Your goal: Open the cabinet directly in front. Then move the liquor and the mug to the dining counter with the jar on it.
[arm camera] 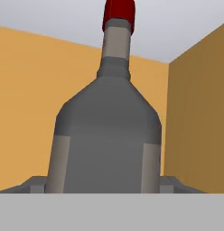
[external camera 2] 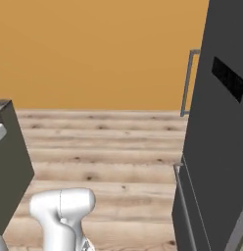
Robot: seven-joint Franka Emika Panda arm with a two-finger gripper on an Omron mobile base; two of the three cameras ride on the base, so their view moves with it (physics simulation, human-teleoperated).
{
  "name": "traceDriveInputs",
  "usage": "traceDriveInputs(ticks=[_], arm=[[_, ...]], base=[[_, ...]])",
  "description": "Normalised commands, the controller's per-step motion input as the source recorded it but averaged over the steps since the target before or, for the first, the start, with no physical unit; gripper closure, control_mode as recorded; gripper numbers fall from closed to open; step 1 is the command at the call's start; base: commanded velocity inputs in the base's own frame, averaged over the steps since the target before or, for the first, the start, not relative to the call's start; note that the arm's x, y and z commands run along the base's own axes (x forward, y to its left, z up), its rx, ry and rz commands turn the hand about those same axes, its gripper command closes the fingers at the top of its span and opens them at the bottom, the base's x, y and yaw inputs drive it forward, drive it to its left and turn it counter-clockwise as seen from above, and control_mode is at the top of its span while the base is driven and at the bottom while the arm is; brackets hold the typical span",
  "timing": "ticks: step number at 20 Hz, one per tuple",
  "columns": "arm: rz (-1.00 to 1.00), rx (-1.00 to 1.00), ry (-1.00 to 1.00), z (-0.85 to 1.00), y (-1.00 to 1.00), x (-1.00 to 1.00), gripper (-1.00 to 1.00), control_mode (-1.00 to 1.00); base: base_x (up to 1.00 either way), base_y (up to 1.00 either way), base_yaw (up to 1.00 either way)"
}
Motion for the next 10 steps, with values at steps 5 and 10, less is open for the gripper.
traceDriveInputs(ticks=[5, 10], arm=[[0.0, 0.0, 0.0, 0.0, 0.0, 0.0, 1.0, 1.0], [0.0, 0.0, 0.0, 0.0, 0.0, 0.0, 1.0, 1.0]], base=[[1.0, 0.0, 0.0], [1.0, 0.0, 0.0]])
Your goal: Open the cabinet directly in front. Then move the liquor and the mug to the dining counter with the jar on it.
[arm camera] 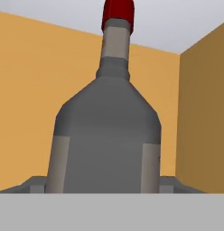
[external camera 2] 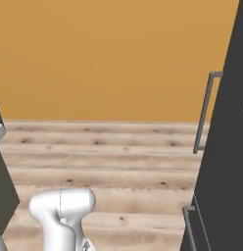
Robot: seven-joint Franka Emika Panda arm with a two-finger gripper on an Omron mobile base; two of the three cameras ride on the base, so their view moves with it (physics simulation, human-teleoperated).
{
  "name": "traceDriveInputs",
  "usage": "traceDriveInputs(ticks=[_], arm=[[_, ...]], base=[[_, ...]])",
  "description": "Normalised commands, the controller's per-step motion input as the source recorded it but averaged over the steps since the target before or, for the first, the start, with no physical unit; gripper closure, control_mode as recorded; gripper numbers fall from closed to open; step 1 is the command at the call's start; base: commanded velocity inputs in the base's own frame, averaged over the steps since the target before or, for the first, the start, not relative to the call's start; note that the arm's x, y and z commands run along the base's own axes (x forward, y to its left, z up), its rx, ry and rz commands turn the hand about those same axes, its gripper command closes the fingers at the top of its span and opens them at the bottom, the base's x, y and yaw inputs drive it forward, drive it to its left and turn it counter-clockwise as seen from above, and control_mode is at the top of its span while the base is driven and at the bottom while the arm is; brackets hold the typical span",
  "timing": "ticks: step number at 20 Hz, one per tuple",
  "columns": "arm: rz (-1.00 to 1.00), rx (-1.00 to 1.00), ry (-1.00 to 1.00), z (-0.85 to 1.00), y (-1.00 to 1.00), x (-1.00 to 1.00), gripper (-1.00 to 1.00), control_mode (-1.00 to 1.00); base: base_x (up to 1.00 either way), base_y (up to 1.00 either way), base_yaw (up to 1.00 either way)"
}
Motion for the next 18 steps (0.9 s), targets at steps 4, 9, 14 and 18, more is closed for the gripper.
traceDriveInputs(ticks=[4, 9, 14, 18], arm=[[0.0, 0.0, 0.0, 0.0, 0.0, 0.0, 1.0, 1.0], [0.0, 0.0, 0.0, 0.0, 0.0, 0.0, 1.0, 1.0], [0.0, 0.0, 0.0, 0.0, 0.0, 0.0, 1.0, 1.0], [0.0, 0.0, 0.0, 0.0, 0.0, 0.0, 1.0, 1.0]], base=[[1.0, 0.03, 0.0], [1.0, 0.01, 0.01], [1.0, 0.0, 0.16], [1.0, 0.0, 0.27]])
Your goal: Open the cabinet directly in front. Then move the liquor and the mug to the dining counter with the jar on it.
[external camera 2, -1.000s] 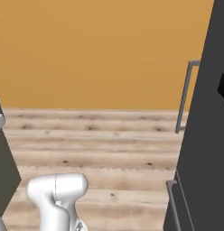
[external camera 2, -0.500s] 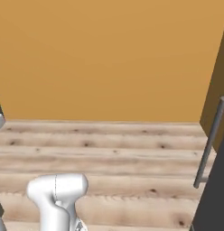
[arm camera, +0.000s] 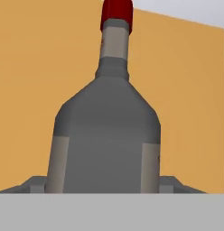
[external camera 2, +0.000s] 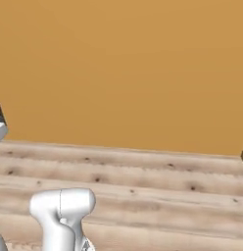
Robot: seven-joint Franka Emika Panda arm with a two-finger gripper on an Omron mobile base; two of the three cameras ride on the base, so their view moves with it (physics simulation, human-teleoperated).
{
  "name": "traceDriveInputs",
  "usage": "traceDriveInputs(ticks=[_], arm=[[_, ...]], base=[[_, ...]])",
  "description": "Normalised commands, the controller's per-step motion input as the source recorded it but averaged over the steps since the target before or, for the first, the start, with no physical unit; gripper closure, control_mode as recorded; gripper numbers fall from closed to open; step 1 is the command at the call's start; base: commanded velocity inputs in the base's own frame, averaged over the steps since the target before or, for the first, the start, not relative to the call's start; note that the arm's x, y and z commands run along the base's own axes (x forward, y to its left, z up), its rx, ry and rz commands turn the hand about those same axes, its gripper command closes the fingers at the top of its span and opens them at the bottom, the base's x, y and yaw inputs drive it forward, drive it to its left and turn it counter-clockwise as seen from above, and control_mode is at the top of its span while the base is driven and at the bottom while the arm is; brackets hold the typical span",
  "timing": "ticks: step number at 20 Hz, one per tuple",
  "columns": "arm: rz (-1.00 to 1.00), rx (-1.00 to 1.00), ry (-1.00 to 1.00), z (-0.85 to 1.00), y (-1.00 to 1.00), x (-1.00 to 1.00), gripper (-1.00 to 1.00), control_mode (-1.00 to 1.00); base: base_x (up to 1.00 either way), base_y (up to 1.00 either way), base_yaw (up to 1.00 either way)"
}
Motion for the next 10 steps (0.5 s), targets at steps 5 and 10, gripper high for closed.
traceDriveInputs(ticks=[5, 10], arm=[[0.0, 0.0, 0.0, 0.0, 0.0, 0.0, 1.0, 1.0], [0.0, 0.0, 0.0, 0.0, 0.0, 0.0, 1.0, 1.0]], base=[[1.0, -0.01, 0.45], [1.0, -0.07, 0.58]])
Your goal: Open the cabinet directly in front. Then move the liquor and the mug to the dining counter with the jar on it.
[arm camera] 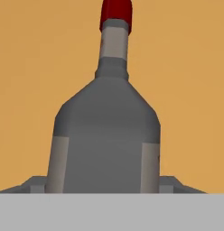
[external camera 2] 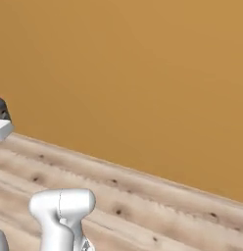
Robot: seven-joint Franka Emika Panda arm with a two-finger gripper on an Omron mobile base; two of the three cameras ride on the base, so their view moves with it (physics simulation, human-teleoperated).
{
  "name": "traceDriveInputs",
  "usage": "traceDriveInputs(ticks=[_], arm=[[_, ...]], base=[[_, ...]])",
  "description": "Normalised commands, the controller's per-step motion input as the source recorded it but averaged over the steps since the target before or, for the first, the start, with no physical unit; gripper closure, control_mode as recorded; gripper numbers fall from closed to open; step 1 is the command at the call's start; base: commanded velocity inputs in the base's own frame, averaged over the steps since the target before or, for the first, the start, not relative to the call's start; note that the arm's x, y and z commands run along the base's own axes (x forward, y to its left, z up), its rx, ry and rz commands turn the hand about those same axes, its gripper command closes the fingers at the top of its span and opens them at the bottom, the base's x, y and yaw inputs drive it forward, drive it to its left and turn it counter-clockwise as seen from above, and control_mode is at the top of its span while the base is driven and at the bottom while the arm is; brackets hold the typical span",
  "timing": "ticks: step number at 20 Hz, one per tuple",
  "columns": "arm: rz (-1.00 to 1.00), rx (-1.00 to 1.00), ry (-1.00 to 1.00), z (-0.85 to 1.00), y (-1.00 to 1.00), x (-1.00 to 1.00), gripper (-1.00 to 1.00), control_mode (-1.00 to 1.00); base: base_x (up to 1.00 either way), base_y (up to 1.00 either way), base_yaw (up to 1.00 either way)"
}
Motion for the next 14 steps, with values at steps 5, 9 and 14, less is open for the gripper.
traceDriveInputs(ticks=[5, 9, 14], arm=[[0.0, 0.0, 0.0, 0.0, 0.0, 0.0, 1.0, 1.0], [0.0, 0.0, 0.0, 0.0, 0.0, 0.0, 1.0, 1.0], [0.0, 0.0, 0.0, 0.0, 0.0, 0.0, 1.0, 1.0]], base=[[1.0, -0.11, 0.67], [1.0, -0.16, 0.69], [1.0, -0.11, 0.69]])
